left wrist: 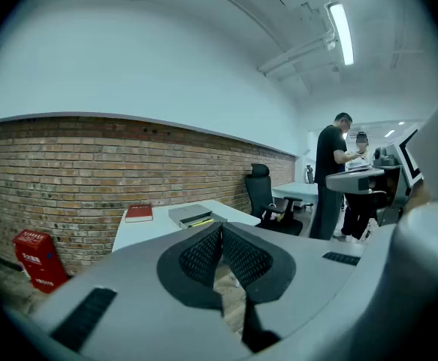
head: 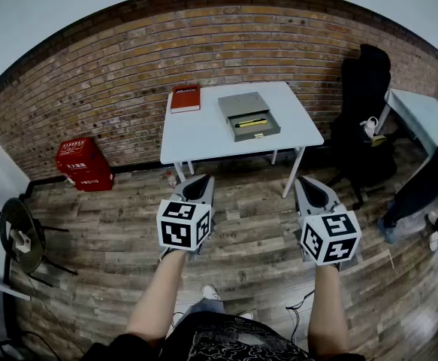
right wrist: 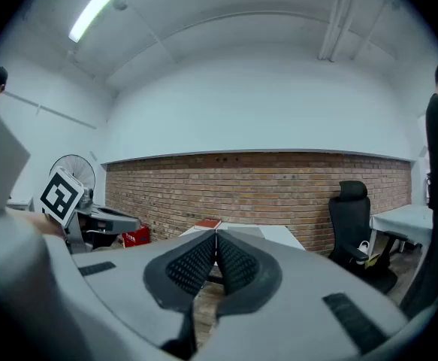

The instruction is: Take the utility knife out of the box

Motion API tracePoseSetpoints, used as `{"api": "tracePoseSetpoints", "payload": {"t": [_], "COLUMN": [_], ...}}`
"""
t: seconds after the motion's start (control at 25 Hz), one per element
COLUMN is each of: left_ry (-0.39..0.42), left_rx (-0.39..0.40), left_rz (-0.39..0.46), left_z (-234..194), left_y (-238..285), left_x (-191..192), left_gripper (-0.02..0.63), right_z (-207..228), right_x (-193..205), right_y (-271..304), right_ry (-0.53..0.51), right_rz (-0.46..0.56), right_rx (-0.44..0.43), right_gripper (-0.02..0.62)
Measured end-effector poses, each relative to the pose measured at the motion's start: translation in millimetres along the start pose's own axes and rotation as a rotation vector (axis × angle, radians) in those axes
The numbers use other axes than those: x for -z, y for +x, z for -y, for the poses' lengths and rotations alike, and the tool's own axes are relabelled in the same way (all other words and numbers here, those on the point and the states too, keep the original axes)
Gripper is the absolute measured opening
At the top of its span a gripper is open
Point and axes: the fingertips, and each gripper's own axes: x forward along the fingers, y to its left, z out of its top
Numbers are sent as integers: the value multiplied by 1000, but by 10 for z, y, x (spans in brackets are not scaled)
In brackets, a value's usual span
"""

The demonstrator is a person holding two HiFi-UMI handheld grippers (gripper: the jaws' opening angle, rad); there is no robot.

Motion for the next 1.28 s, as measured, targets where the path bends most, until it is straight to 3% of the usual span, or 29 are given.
{"api": "tracePoseSetpoints", "payload": {"t": [0.68, 1.28], "left_ry": [-8, -37], "left_rx": [3, 52], "left_rz": [-15, -14], "left_z": [-56, -647], "left_y": [332, 1470], "left_x": [46, -248], "left_gripper": [28, 68], "right_z": [144, 556], "right_x": [191, 15], "right_y": [234, 1319], "right_ry": [29, 11], "right_rz": [-28, -69], "right_rx": [-26, 17], "right_gripper": [20, 20]}}
